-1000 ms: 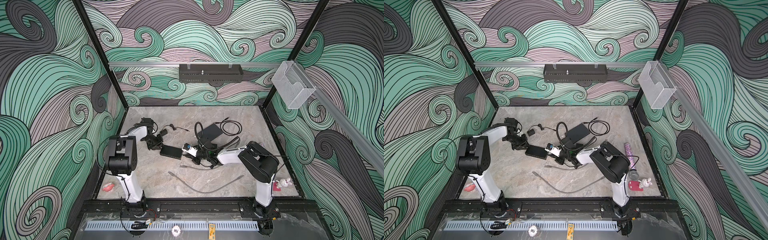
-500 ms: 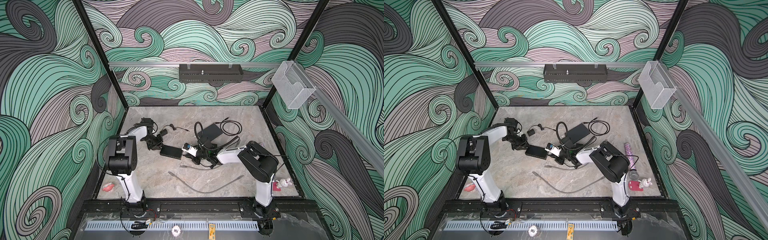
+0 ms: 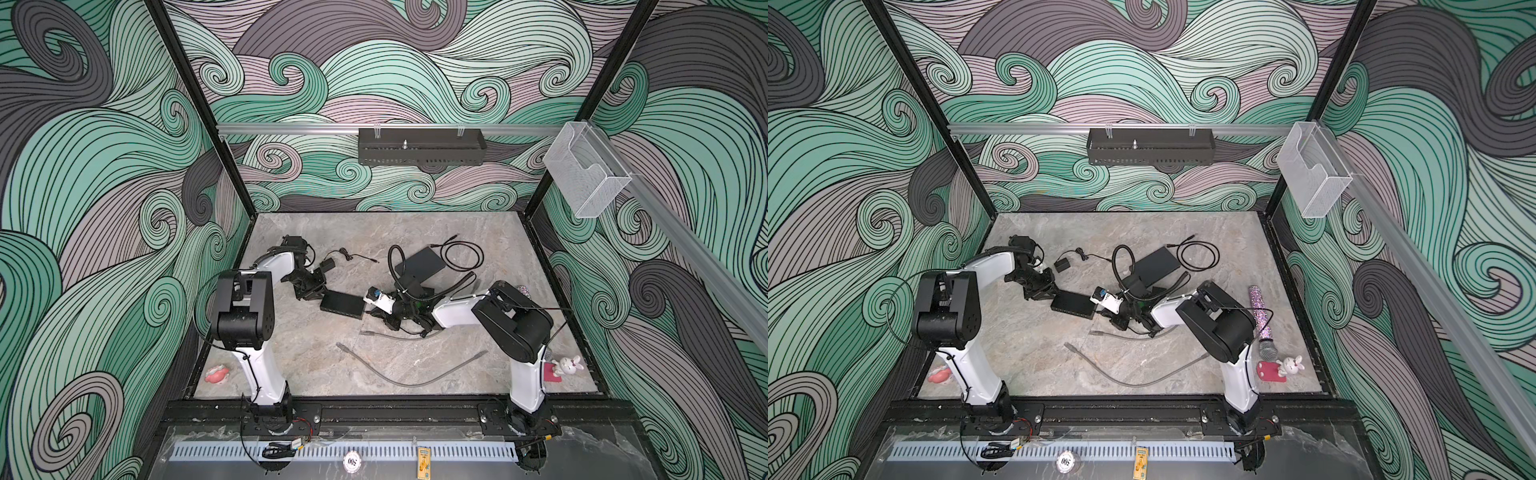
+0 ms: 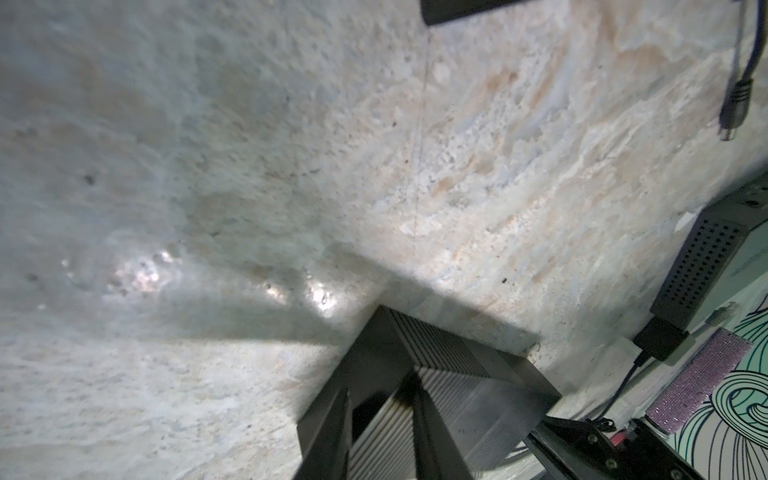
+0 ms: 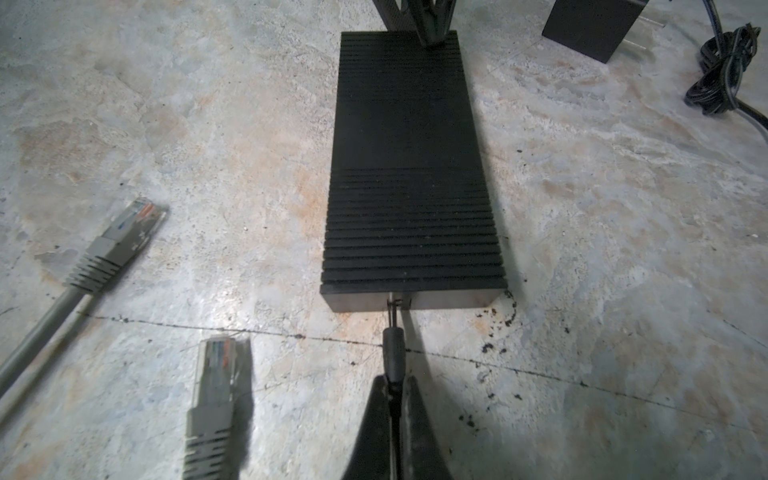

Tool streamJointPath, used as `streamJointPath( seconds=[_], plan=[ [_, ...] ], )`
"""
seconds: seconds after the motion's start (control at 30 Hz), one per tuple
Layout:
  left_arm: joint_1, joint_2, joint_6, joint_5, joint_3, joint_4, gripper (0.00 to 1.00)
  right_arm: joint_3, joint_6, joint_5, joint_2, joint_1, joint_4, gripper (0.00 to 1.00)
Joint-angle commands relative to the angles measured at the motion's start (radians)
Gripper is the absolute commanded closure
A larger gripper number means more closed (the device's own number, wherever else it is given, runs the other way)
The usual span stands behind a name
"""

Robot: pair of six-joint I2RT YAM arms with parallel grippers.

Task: Insert the plug into the switch port
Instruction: 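Push the barrel plug with the right gripper into the finned box's port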

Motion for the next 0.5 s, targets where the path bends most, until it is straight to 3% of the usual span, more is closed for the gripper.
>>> streamJointPath(
  seconds=[0.0,0.47],
  plan=[
    [-0.018,0.039,0.010,0.002,0.009,-0.040,0.74,-0.006,0.012,-0.015,0.001,0.001,0.076,1.00],
    [-0.019,0.043,0.013,-0.002,0.013,-0.043,0.74,-0.032,0.007,-0.010,-0.028,0.001,0.097,1.00]
  ],
)
